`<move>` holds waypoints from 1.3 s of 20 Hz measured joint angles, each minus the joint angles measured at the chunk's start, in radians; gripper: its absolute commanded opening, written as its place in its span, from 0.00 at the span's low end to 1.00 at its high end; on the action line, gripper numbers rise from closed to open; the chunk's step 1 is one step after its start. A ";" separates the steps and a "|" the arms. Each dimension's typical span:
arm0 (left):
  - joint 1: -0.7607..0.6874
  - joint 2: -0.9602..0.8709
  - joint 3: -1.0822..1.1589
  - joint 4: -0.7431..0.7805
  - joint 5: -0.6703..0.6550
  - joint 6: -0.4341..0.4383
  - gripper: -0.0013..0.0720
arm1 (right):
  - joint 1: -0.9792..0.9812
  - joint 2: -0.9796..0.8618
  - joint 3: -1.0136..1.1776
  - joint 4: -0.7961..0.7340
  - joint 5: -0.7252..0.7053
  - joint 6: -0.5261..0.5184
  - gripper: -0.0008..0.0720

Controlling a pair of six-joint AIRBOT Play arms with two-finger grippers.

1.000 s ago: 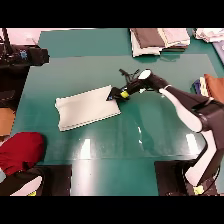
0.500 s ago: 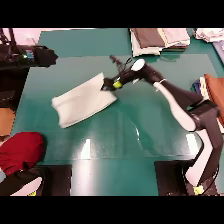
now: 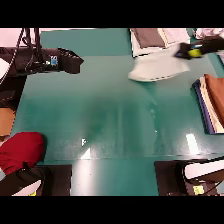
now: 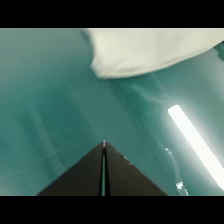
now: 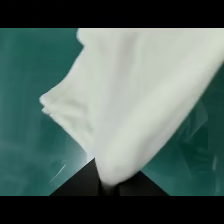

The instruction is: Fold the shirts.

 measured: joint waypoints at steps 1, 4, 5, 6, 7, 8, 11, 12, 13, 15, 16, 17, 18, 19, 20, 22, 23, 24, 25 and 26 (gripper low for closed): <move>-0.005 0.000 0.000 -0.006 0.002 -0.001 0.05 | -0.071 0.012 0.000 -0.008 0.003 0.001 0.04; -0.011 0.000 0.000 -0.019 0.002 -0.008 0.05 | -0.267 0.028 0.000 -0.001 -0.003 0.003 0.04; -0.013 0.000 0.000 -0.022 0.002 -0.014 0.05 | -0.322 0.031 0.000 0.014 -0.013 0.003 0.04; -0.013 0.000 0.000 -0.024 0.002 -0.019 0.05 | -0.368 0.033 0.001 0.031 -0.024 0.003 0.04; -0.014 0.000 0.000 -0.024 0.002 -0.024 0.05 | -0.402 0.034 0.001 0.046 -0.037 0.003 0.04; -0.014 0.000 0.000 -0.025 0.002 -0.027 0.05 | -0.433 0.035 0.002 0.056 -0.051 0.003 0.04; -0.015 0.000 0.000 -0.035 0.001 -0.033 0.05 | -0.475 0.041 0.002 0.080 -0.089 0.004 0.04; -0.015 0.000 0.000 -0.037 0.001 -0.034 0.05 | -0.480 0.045 0.002 0.082 -0.101 0.003 0.04; -0.015 0.000 0.000 -0.042 0.001 -0.035 0.05 | -0.482 0.052 0.002 0.084 -0.115 0.003 0.04; -0.015 0.000 0.000 -0.045 0.001 -0.036 0.05 | -0.480 0.076 0.002 0.089 -0.148 -0.007 0.04; -0.015 0.000 0.000 -0.047 0.000 -0.036 0.05 | -0.478 0.090 0.002 0.091 -0.166 -0.011 0.04; -0.015 0.000 0.000 -0.050 0.000 -0.036 0.05 | -0.478 0.103 0.002 0.091 -0.183 -0.016 0.04; -0.015 0.000 0.000 -0.050 -0.001 -0.036 0.05 | -0.478 0.119 0.002 0.092 -0.199 -0.018 0.04; -0.015 0.000 0.000 -0.051 -0.003 -0.036 0.05 | -0.482 0.133 0.002 0.093 -0.209 -0.021 0.04; -0.015 0.000 0.000 -0.051 -0.007 -0.036 0.05 | -0.486 0.147 0.002 0.092 -0.215 -0.024 0.04; -0.015 0.000 0.000 -0.052 -0.017 -0.036 0.05 | -0.494 0.172 0.002 0.090 -0.215 -0.036 0.04; -0.015 0.000 0.000 -0.053 -0.021 -0.036 0.05 | -0.500 0.183 0.003 0.089 -0.206 -0.040 0.04; -0.015 0.000 0.000 -0.053 -0.026 -0.036 0.05 | -0.509 0.190 0.003 0.085 -0.193 -0.043 0.04; -0.015 0.000 0.000 -0.053 -0.031 -0.036 0.05 | -0.518 0.196 0.003 0.083 -0.177 -0.046 0.04; -0.015 0.000 0.000 -0.053 -0.038 -0.035 0.05 | -0.530 0.201 0.003 0.084 -0.154 -0.048 0.04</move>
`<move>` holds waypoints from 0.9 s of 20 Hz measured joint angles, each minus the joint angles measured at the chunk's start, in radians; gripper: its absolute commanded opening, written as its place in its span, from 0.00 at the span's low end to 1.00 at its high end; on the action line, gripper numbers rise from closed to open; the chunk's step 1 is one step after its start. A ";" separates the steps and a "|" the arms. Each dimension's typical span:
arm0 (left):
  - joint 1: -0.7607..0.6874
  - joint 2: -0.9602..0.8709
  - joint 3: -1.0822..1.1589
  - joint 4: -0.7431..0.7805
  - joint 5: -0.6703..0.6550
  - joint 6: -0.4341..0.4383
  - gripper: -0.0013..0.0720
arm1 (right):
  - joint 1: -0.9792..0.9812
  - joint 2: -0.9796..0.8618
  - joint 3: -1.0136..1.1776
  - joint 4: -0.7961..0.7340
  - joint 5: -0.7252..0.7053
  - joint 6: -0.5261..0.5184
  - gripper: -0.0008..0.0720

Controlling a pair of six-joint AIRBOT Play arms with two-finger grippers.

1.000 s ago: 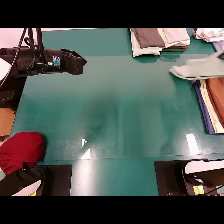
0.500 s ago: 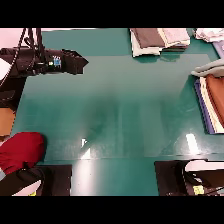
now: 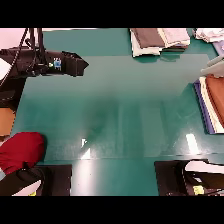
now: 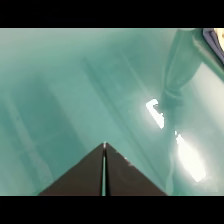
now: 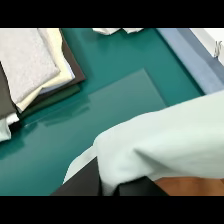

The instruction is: Fold the shirts.

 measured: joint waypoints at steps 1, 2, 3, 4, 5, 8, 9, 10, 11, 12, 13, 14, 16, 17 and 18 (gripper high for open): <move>0.000 0.000 0.000 -0.001 -0.005 0.000 0.05 | -0.015 0.003 0.000 -0.005 0.026 -0.003 0.04; 0.000 0.000 0.000 -0.001 -0.009 0.000 0.05 | -0.029 0.005 0.000 -0.021 0.053 -0.006 0.04; 0.000 0.000 0.000 -0.001 -0.013 0.000 0.05 | -0.042 0.007 -0.001 -0.039 0.085 -0.008 0.04; 0.000 0.000 0.000 -0.001 -0.014 0.000 0.05 | -0.055 0.008 -0.002 -0.060 0.113 -0.010 0.04; 0.000 0.000 0.000 -0.001 -0.015 0.001 0.05 | -0.069 0.012 -0.008 -0.087 0.139 -0.011 0.04; 0.000 0.000 0.000 -0.001 -0.020 0.002 0.05 | -0.105 0.045 -0.080 -0.170 0.190 -0.012 0.04; 0.000 0.000 0.000 -0.001 -0.020 0.002 0.05 | -0.116 0.065 -0.122 -0.208 0.197 -0.013 0.04; 0.000 0.000 0.000 0.000 -0.021 0.002 0.05 | -0.125 0.084 -0.167 -0.241 0.201 -0.013 0.04; 0.000 0.000 0.000 0.000 -0.021 0.002 0.05 | -0.137 0.106 -0.218 -0.271 0.203 -0.013 0.04; 0.000 0.000 0.000 0.000 -0.021 0.002 0.05 | -0.147 0.126 -0.265 -0.294 0.204 -0.013 0.04; 0.000 0.000 0.000 0.000 -0.021 0.003 0.05 | -0.159 0.145 -0.314 -0.318 0.204 -0.013 0.04; 0.000 0.000 0.000 0.000 -0.021 0.004 0.05 | -0.172 0.164 -0.361 -0.340 0.207 -0.014 0.05; 0.000 0.000 0.000 0.000 -0.021 0.007 0.05 | -0.195 0.196 -0.437 -0.372 0.208 -0.016 0.34; 0.000 0.000 0.000 0.000 -0.021 0.007 0.05 | -0.208 0.212 -0.473 -0.387 0.209 -0.018 0.56; 0.000 0.000 0.000 0.000 -0.021 0.008 0.05 | -0.219 0.225 -0.500 -0.396 0.208 -0.019 0.67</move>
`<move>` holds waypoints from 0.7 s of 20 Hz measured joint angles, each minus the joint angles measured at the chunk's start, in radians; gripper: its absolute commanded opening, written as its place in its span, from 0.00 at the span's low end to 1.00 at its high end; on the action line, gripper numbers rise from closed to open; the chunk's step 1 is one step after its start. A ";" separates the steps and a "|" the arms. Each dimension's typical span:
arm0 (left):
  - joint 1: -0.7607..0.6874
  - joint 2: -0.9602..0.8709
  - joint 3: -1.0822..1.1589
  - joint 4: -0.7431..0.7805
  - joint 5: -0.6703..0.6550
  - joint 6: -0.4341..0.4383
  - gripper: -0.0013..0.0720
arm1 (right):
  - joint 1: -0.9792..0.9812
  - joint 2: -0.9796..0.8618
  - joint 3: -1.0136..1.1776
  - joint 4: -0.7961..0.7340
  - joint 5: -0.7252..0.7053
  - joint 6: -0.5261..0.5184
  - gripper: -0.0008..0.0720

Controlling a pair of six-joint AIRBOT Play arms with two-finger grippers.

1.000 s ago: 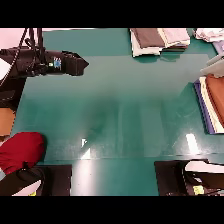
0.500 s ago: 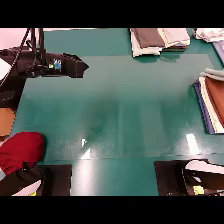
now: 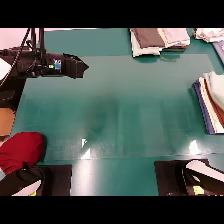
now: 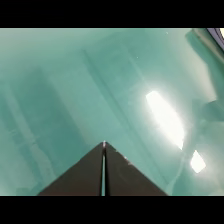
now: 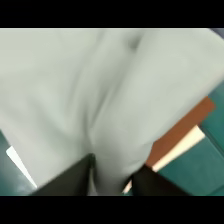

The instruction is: Fold the shirts.

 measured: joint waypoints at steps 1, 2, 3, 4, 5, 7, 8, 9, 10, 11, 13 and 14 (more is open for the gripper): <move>0.000 0.000 0.000 0.000 0.000 0.001 0.05 | -0.010 0.011 -0.023 -0.005 -0.002 0.000 0.69; 0.000 0.000 0.000 0.000 0.000 0.002 0.05 | -0.019 0.022 -0.038 -0.007 -0.004 -0.001 0.69; 0.000 0.000 0.000 0.000 0.000 0.003 0.05 | -0.027 0.034 -0.050 -0.013 -0.007 -0.001 0.69; 0.000 0.000 0.000 0.000 0.000 0.003 0.05 | -0.032 0.047 -0.058 -0.017 -0.009 -0.002 0.69; 0.000 0.000 0.000 0.000 0.000 0.003 0.05 | -0.031 0.060 -0.063 -0.011 -0.016 -0.002 0.68; 0.000 0.000 0.000 0.000 0.000 0.003 0.05 | -0.011 0.093 -0.069 0.034 -0.040 -0.002 0.68; 0.000 0.000 0.000 0.000 0.000 0.003 0.05 | 0.012 0.111 -0.071 0.073 -0.057 -0.002 0.68; 0.000 0.000 0.000 0.000 0.000 0.003 0.05 | 0.050 0.131 -0.072 0.121 -0.076 -0.002 0.68; 0.000 0.000 0.000 0.000 0.001 0.003 0.05 | 0.095 0.148 -0.074 0.168 -0.087 -0.002 0.68; 0.000 0.000 0.000 0.000 0.002 0.003 0.05 | 0.157 0.166 -0.074 0.217 -0.100 -0.002 0.68; 0.000 0.000 0.000 0.001 0.005 0.003 0.05 | 0.308 0.194 -0.075 0.288 -0.122 -0.002 0.68; 0.000 0.000 0.000 0.002 0.006 0.003 0.05 | 0.391 0.205 -0.076 0.313 -0.131 -0.002 0.67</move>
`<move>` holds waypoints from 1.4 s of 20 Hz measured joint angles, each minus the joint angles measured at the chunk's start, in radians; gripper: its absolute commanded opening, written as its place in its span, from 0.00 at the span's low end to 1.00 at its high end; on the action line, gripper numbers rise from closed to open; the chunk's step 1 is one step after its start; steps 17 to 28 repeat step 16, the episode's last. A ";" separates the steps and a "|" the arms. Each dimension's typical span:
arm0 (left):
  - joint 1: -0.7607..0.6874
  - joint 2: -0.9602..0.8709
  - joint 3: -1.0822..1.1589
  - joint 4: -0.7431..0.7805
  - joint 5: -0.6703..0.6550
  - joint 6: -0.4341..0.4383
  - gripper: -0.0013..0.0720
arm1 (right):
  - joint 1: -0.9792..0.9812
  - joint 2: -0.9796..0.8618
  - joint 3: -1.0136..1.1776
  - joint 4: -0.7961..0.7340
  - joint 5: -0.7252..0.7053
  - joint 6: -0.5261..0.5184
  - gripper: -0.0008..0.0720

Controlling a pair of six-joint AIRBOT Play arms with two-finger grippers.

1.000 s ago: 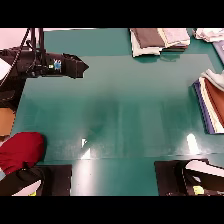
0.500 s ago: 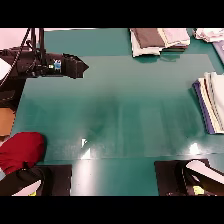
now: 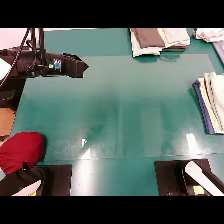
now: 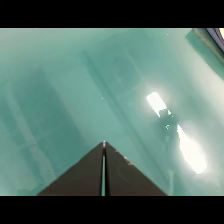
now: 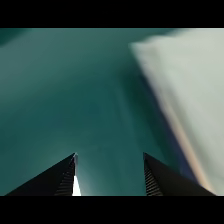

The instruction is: Fold the shirts.

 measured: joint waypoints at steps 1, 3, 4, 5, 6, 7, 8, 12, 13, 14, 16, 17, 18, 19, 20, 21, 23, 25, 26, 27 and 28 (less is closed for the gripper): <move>0.000 0.000 0.000 0.001 0.002 0.000 0.05 | 0.094 0.008 0.000 0.016 -0.010 0.000 0.67; 0.000 0.000 0.000 0.001 0.005 0.000 0.05 | 0.275 0.018 0.000 0.032 -0.034 0.000 0.52; 0.000 0.000 0.000 0.001 0.008 0.000 0.05 | 0.365 0.021 0.000 0.034 -0.052 0.000 0.48; 0.000 0.000 0.000 0.001 0.010 0.000 0.05 | 0.443 0.023 0.000 0.032 -0.068 0.000 0.37; 0.000 0.000 0.000 0.001 0.011 0.000 0.05 | 0.517 0.024 0.000 0.026 -0.085 0.000 0.17; 0.000 0.000 0.000 0.001 0.013 0.000 0.05 | 0.591 0.026 0.000 0.017 -0.103 0.000 0.04; 0.000 0.000 0.000 0.001 0.016 0.000 0.05 | 0.657 0.026 0.000 0.005 -0.118 0.000 0.04; 0.000 0.000 0.000 0.001 0.019 0.000 0.05 | 0.825 0.028 -0.001 -0.030 -0.145 0.000 0.04; 0.000 0.000 0.000 0.001 0.019 0.000 0.05 | 0.845 0.028 -0.001 -0.034 -0.149 0.000 0.04; 0.000 0.000 0.000 0.001 0.020 0.000 0.05 | 0.861 0.028 -0.001 -0.037 -0.150 0.000 0.04; 0.000 0.000 0.000 0.001 0.021 0.000 0.05 | 0.881 0.028 -0.001 -0.041 -0.151 0.000 0.04; 0.000 0.000 0.000 0.001 0.021 0.000 0.05 | 0.881 0.028 -0.001 -0.041 -0.151 0.000 0.04; 0.000 0.000 0.000 0.001 0.021 0.000 0.05 | 0.881 0.028 -0.001 -0.041 -0.151 0.000 0.04; 0.000 0.000 0.000 0.001 0.021 0.000 0.05 | 0.881 0.028 -0.001 -0.041 -0.151 0.000 0.04; 0.000 0.000 0.000 0.001 0.021 0.000 0.05 | 0.881 0.028 -0.001 -0.041 -0.151 0.000 0.04; 0.000 0.000 0.000 0.001 0.021 0.000 0.05 | 0.881 0.028 -0.001 -0.041 -0.151 0.000 0.04; 0.000 0.000 0.000 0.001 0.021 0.000 0.05 | 0.881 0.028 -0.001 -0.041 -0.151 0.000 0.04; 0.000 0.000 0.000 0.001 0.021 0.000 0.05 | 0.881 0.028 -0.001 -0.041 -0.151 0.000 0.04; 0.000 0.000 0.000 0.001 0.021 0.000 0.05 | 0.881 0.028 -0.001 -0.041 -0.151 0.000 0.04; 0.000 0.000 0.000 0.001 0.021 0.000 0.05 | 0.881 0.028 -0.001 -0.041 -0.151 0.000 0.04; 0.000 0.000 0.000 0.001 0.021 0.000 0.05 | 0.881 0.028 -0.001 -0.041 -0.151 0.000 0.04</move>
